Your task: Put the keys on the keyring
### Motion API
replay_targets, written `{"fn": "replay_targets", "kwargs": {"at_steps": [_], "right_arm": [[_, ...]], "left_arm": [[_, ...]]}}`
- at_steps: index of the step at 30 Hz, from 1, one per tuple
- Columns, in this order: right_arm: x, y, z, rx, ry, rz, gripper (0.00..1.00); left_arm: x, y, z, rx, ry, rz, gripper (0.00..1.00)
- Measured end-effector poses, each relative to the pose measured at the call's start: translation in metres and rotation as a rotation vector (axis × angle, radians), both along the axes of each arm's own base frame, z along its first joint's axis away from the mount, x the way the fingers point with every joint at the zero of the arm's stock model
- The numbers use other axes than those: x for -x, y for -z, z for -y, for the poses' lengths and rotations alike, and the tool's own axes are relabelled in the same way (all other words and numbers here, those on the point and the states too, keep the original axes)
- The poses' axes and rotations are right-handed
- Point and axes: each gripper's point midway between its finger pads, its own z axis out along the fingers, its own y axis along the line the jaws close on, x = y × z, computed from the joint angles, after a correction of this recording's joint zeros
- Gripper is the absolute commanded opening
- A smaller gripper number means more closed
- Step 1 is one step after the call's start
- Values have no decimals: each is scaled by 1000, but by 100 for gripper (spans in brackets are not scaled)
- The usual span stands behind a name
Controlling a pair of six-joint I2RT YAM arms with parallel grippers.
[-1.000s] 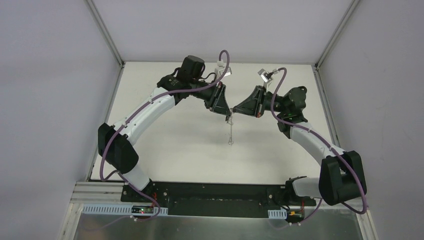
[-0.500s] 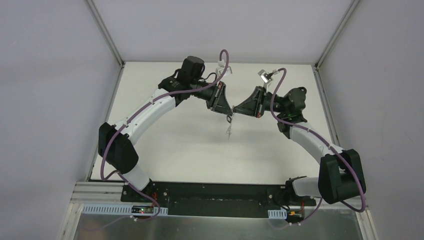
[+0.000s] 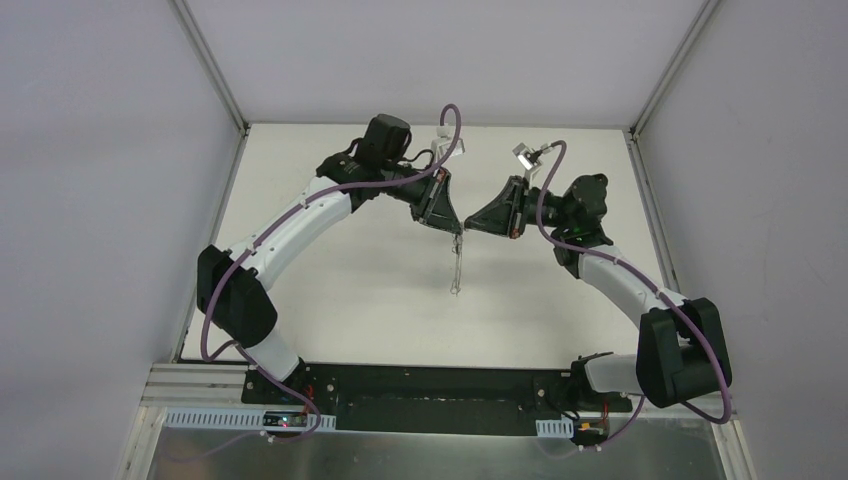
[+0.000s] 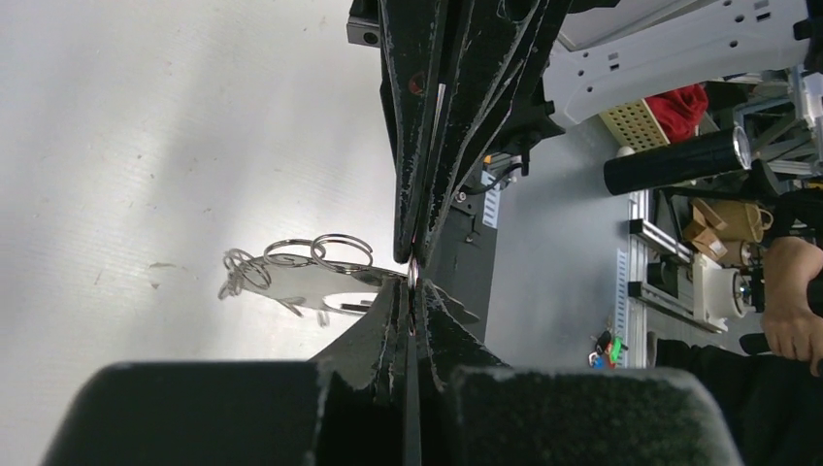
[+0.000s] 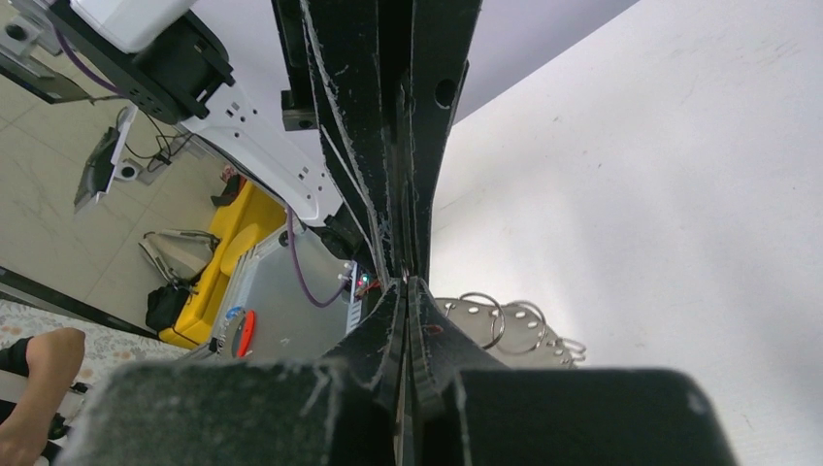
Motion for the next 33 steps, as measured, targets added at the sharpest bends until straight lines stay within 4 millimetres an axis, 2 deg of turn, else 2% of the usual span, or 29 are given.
{"fn": "replay_targets", "kwargs": {"at_steps": [5,11,15,21,33], "right_arm": [[0,16,1,47,-4,-18,36],[-1,20,0,103,-12,-19,49],[4,21,-4,117,-30,-5,49],[13,25,-11,130,-65,-8,43],[25,25,-18,130,-114,6,33]], "left_arm": [[-4,6,-12,-94,-23,76,0],[-1,4,-28,-224,-17,176,0],[11,10,-27,-290,27,178,0],[19,27,-26,-354,49,96,0],[25,26,-17,-330,65,26,0]]}}
